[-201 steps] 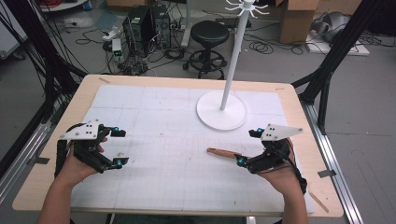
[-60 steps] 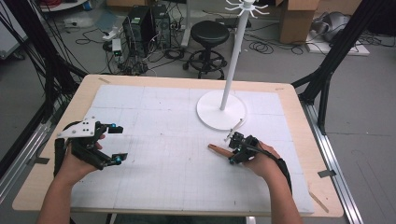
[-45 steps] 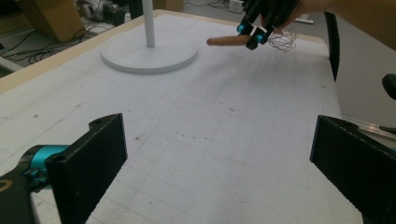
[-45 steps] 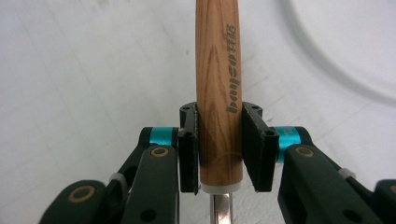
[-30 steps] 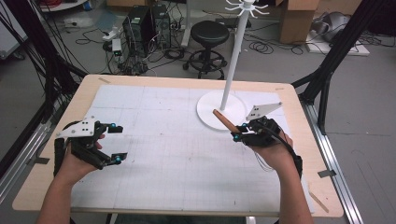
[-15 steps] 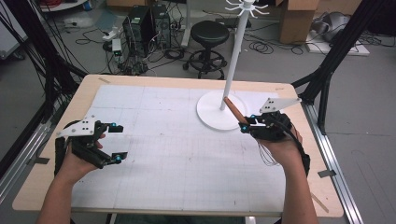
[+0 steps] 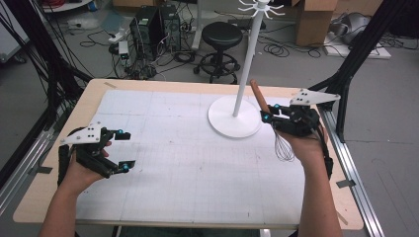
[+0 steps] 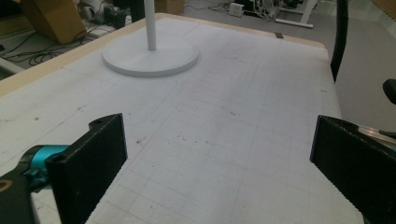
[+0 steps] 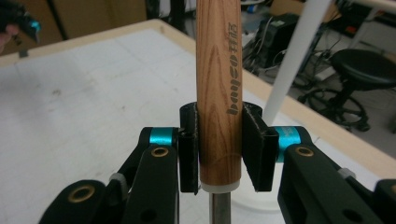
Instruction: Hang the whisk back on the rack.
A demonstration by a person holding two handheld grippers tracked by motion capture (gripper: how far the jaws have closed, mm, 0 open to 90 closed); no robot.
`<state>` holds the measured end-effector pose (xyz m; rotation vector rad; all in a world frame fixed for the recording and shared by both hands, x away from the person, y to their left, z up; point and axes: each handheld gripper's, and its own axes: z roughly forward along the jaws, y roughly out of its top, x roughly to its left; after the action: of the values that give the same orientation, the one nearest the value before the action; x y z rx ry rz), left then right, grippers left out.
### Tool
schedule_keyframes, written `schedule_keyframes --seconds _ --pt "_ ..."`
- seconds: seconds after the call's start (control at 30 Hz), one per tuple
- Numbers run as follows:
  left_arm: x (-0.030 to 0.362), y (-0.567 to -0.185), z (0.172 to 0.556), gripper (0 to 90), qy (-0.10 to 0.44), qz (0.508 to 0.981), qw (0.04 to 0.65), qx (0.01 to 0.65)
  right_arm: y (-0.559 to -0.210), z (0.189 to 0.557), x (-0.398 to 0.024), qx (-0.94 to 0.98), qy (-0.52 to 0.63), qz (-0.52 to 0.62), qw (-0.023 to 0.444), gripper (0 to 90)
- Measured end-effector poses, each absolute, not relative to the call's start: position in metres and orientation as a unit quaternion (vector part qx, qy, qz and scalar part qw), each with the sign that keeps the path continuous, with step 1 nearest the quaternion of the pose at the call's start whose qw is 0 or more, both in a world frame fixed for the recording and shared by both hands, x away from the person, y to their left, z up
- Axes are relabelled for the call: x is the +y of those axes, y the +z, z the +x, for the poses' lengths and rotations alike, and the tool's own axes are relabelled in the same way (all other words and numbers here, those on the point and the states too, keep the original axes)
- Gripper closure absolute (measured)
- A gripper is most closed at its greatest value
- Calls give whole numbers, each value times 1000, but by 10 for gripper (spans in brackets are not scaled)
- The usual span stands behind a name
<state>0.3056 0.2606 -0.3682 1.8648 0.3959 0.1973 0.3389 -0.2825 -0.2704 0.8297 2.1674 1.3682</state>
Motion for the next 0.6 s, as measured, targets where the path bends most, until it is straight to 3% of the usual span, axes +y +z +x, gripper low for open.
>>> schedule_keyframes --seconds 0.6 --pt "261 -368 306 44 84 796 575 167 -220 357 -299 747 525 322 252 699"
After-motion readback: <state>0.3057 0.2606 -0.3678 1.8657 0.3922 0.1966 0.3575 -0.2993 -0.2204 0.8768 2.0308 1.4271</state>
